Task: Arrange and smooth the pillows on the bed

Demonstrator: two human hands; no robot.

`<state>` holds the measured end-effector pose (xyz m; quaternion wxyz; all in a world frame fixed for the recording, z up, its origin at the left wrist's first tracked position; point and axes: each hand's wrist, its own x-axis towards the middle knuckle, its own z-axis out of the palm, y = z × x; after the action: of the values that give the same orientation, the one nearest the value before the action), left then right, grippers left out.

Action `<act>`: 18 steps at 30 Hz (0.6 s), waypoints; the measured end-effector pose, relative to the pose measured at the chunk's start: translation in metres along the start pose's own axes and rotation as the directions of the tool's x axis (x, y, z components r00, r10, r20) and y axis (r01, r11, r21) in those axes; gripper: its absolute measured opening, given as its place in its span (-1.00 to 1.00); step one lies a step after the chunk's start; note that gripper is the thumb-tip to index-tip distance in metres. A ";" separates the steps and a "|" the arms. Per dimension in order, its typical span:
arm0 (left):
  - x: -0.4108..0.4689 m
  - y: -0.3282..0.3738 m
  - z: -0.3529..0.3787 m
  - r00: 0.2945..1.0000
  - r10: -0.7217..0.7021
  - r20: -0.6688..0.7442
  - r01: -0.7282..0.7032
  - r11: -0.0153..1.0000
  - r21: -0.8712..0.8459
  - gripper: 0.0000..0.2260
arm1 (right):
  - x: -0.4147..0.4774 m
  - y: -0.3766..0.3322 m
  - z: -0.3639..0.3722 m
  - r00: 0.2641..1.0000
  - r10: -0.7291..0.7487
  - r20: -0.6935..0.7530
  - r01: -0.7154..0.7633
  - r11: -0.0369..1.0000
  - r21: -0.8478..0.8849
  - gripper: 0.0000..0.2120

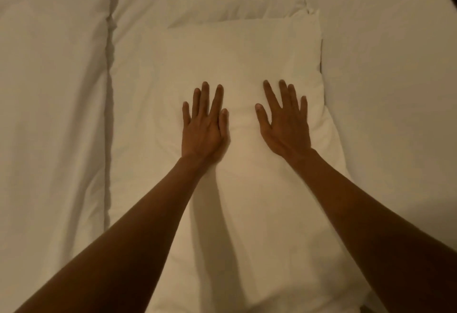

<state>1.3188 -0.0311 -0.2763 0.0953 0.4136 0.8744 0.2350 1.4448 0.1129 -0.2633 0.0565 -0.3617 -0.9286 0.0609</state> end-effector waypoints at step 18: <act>-0.140 0.033 -0.090 0.935 -0.134 0.330 0.039 0.959 0.281 -0.42 | -0.146 -0.026 -0.091 0.972 0.109 0.208 -0.104 0.994 -0.037 -0.35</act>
<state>1.3983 -0.1509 -0.1856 0.2004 0.4182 0.8853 0.0331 1.5478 0.0011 -0.1787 -0.0498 -0.4032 -0.9093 0.0897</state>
